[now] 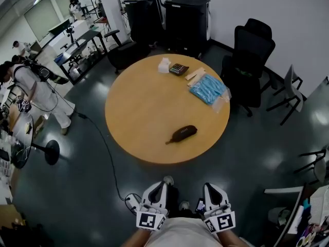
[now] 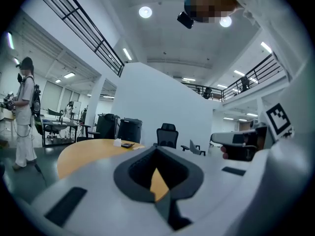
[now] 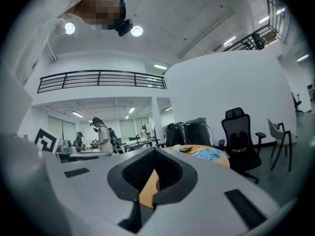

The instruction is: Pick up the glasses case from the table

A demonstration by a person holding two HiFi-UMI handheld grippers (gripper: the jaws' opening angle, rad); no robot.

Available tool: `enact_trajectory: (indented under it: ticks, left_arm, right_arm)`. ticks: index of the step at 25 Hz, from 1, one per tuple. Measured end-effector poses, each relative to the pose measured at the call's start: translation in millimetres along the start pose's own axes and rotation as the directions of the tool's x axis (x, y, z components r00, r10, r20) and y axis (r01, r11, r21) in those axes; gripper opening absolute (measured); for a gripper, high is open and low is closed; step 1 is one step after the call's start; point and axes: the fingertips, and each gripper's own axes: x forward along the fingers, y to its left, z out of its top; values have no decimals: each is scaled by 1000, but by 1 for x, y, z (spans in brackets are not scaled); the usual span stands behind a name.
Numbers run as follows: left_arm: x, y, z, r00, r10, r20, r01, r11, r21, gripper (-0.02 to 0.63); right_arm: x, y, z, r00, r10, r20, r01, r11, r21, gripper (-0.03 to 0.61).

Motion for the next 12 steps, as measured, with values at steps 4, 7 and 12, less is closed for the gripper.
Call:
enact_trajectory:
  ticks: [4, 7, 12]
  left_arm:
    - [53, 26, 0, 999, -39, -2, 39, 999, 12, 6]
    - [94, 52, 7, 998, -67, 4, 67, 998, 19, 6]
    - [147, 78, 20, 991, -132, -33, 132, 991, 5, 6]
  right_arm:
    - [55, -23, 6, 1000, -26, 12, 26, 1000, -17, 15]
    - [99, -32, 15, 999, -45, 19, 45, 999, -27, 15]
    - [152, -39, 37, 997, -59, 41, 61, 997, -39, 15]
